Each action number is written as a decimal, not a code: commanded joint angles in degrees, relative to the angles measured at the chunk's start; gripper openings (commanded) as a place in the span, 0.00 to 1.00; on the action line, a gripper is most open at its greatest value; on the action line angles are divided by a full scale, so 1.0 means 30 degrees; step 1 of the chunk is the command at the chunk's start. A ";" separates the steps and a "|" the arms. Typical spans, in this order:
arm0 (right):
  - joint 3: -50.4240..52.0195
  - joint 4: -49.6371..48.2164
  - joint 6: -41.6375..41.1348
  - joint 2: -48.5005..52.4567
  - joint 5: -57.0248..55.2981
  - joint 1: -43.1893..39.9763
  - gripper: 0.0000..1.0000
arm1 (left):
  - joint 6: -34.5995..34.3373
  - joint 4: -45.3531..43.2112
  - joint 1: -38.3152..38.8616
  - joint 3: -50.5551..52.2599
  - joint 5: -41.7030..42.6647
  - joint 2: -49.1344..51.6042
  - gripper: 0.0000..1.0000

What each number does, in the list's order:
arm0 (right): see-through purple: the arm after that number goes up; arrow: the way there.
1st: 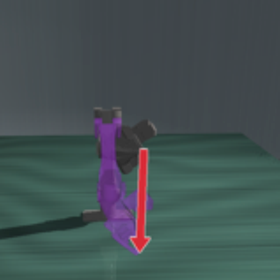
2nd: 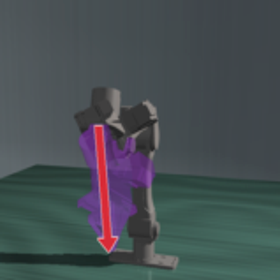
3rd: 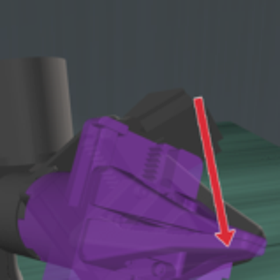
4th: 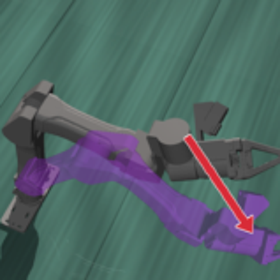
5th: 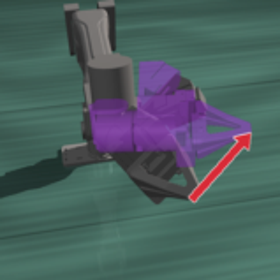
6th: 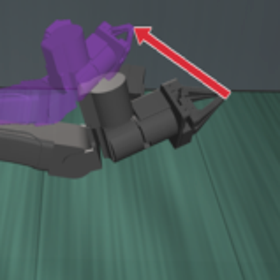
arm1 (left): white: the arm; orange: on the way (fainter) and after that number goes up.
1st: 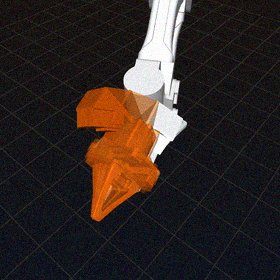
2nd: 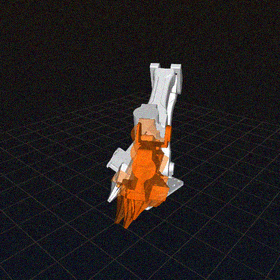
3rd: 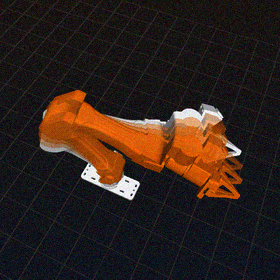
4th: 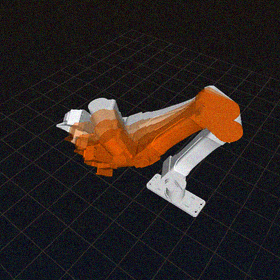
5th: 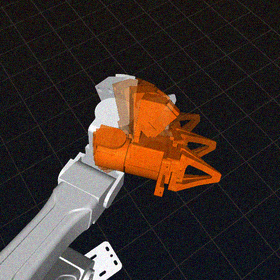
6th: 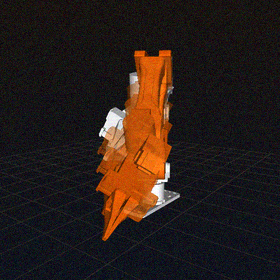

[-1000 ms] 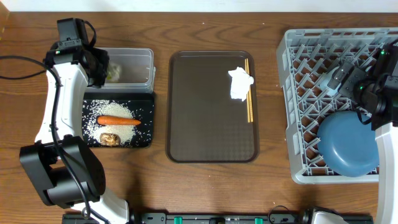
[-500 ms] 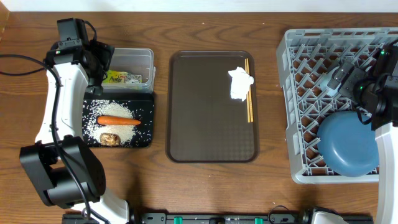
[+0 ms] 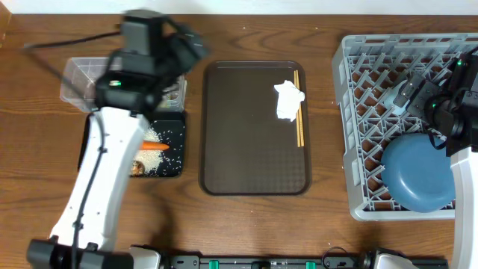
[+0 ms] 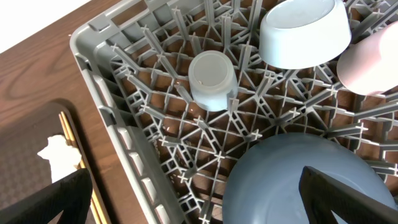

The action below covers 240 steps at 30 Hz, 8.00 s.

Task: Sort waste into correct bins and load items into the dishwasher rack
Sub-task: 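Move the left gripper back to the white tissue on the brown tray, then grasp the white tissue with the left gripper, then carry the tissue left and release it into the clear bin, then move the right gripper from the rack to the chopsticks on the brown tray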

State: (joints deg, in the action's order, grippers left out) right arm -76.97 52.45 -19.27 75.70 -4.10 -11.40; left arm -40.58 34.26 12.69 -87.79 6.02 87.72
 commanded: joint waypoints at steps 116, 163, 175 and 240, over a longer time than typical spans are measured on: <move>-0.0175 -0.0029 0.0015 0.0022 -0.0066 -0.0102 0.99 | 0.7708 -0.7854 0.7694 -0.0051 -0.2965 1.0244 0.06; -0.0175 -0.0029 0.0015 0.0022 -0.0066 -0.0102 0.99 | -0.5945 -0.0350 -0.6207 0.0051 -0.4240 0.6550 0.66; -0.0175 -0.0029 0.0015 0.0022 -0.0066 -0.0102 0.99 | -0.5923 0.0284 -0.6215 0.0044 -0.4240 0.6433 0.97; -0.0576 -0.4328 -0.5362 0.2557 0.1209 1.4885 0.87 | 0.5020 0.3934 -1.0550 -0.0109 -0.6033 -0.0597 0.98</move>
State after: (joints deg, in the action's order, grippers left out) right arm -77.08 40.45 -31.94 79.50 12.62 28.67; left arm -26.65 46.06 -18.92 -87.85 -10.94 85.67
